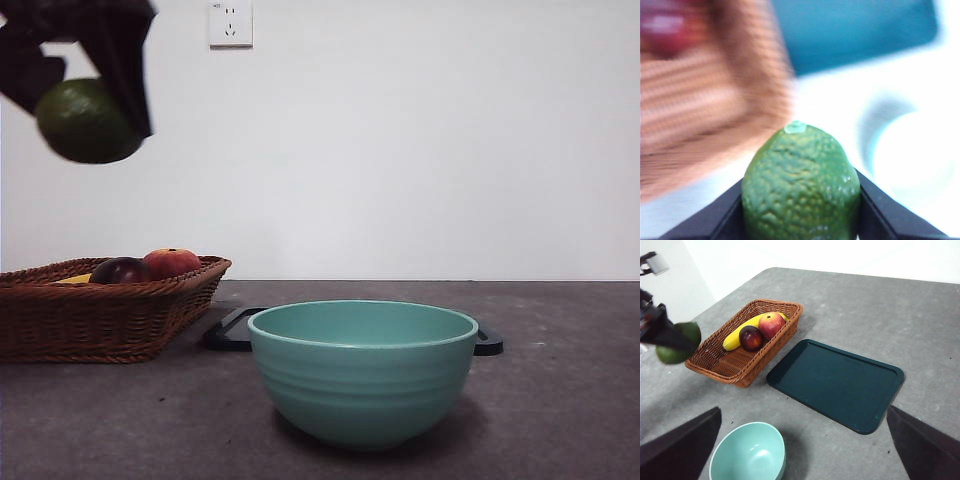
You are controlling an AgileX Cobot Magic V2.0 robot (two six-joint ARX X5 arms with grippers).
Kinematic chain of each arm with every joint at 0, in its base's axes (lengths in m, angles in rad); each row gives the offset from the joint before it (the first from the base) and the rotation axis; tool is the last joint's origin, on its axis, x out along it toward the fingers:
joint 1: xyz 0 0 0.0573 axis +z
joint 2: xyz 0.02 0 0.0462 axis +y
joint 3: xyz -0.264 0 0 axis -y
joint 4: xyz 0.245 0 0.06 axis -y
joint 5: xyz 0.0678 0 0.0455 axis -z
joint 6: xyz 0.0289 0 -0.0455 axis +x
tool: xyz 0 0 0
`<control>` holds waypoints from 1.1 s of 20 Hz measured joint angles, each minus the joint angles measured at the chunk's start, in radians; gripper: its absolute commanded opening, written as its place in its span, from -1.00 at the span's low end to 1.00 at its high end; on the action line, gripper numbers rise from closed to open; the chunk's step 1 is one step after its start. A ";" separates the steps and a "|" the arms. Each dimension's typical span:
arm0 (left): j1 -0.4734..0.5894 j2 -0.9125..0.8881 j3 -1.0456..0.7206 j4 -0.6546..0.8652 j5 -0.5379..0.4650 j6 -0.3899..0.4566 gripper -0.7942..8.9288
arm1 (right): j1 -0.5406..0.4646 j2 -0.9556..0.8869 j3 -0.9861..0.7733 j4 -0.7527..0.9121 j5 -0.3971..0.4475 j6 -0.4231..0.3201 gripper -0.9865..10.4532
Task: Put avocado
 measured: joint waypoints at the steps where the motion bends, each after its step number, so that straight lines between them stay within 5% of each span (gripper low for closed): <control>1: -0.042 -0.001 0.000 0.000 0.000 -0.017 -0.59 | 0.000 0.000 0.000 0.000 0.000 0.000 0.28; 12: -0.394 0.111 0.000 0.175 0.000 -0.134 -0.59 | 0.000 0.000 0.000 0.000 0.000 0.000 0.28; 22: -0.481 0.385 0.000 0.295 -0.001 -0.145 -0.60 | 0.000 0.000 0.000 0.000 -0.001 0.000 0.28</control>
